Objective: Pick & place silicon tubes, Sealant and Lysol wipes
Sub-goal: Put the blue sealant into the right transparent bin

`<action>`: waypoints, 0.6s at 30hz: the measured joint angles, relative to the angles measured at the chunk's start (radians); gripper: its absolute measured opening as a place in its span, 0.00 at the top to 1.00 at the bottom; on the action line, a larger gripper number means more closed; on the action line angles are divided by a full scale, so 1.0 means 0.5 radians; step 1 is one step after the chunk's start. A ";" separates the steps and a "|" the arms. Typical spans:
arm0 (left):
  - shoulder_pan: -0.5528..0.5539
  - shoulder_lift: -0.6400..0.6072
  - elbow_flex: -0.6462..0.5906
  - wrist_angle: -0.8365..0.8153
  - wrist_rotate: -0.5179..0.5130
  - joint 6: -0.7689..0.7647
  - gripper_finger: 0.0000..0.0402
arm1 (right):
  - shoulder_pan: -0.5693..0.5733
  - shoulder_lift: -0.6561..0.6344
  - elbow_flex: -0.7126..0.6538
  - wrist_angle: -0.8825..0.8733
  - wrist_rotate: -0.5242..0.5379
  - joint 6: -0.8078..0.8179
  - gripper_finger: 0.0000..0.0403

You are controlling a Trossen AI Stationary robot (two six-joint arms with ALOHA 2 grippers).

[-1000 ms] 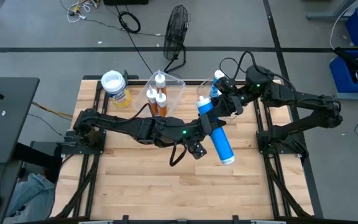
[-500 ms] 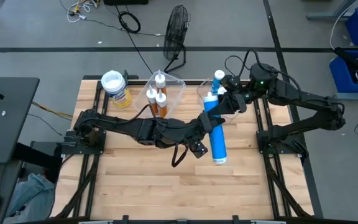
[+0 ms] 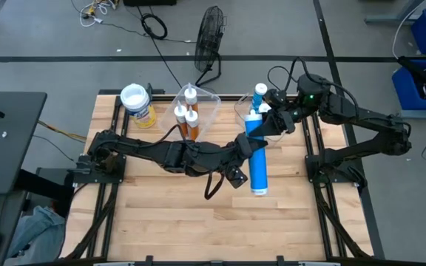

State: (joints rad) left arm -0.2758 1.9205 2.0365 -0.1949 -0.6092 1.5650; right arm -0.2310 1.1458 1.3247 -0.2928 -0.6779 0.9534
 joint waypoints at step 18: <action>-0.008 -0.010 0.001 -0.069 0.042 -0.115 0.04 | -0.005 -0.007 0.004 -0.020 -0.017 -0.076 0.48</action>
State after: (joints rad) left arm -0.2798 1.9156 2.0369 -0.2296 -0.5882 1.5073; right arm -0.2333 1.1423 1.3266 -0.3028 -0.6865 0.9153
